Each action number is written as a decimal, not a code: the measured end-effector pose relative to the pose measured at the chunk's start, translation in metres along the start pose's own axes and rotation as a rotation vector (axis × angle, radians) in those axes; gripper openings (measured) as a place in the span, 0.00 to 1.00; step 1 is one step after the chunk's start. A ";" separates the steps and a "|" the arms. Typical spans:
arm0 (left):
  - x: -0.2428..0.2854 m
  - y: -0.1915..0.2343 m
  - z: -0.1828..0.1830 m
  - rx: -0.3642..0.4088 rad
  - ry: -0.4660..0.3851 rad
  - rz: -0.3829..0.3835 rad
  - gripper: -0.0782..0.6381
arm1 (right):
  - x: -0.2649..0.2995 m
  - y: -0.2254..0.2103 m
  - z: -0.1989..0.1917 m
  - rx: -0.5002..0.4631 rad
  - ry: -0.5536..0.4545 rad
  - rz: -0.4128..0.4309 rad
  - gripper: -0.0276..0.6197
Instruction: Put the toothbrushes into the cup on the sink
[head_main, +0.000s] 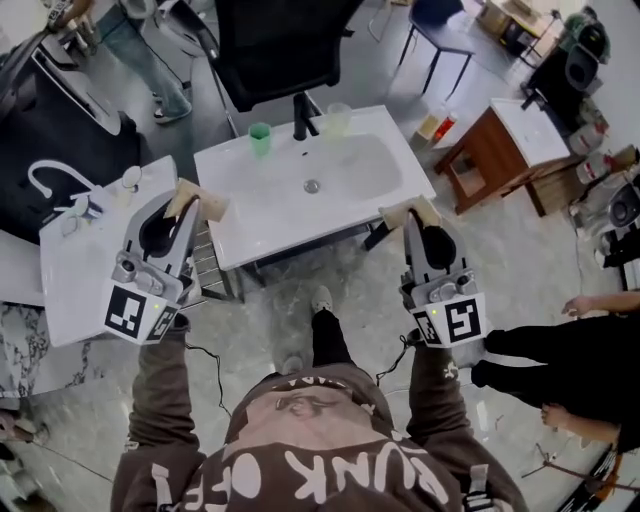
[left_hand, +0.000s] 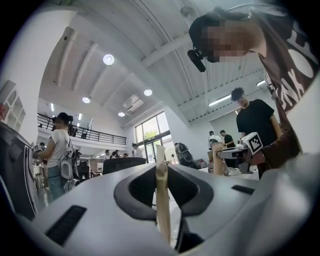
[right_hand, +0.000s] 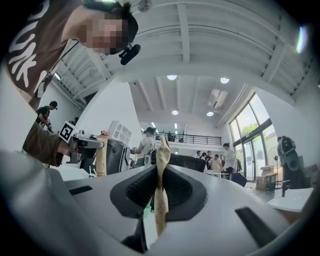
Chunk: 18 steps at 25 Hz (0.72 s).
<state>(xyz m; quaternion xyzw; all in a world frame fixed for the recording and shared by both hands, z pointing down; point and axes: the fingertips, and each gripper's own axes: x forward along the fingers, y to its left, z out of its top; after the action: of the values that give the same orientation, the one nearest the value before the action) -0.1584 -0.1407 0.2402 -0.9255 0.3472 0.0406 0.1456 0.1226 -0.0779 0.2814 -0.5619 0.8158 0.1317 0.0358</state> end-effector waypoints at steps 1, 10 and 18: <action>0.011 0.005 -0.007 0.002 0.008 0.010 0.19 | 0.011 -0.008 -0.006 0.006 -0.003 0.013 0.12; 0.116 0.055 -0.061 0.005 0.061 0.086 0.19 | 0.097 -0.081 -0.053 0.053 0.015 0.114 0.11; 0.202 0.104 -0.126 0.007 0.087 0.098 0.18 | 0.139 -0.116 -0.091 0.080 0.054 0.170 0.11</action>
<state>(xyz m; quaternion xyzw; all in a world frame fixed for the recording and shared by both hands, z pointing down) -0.0776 -0.3801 0.2998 -0.9078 0.3983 0.0061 0.1311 0.1870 -0.2656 0.3198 -0.4920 0.8659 0.0865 0.0247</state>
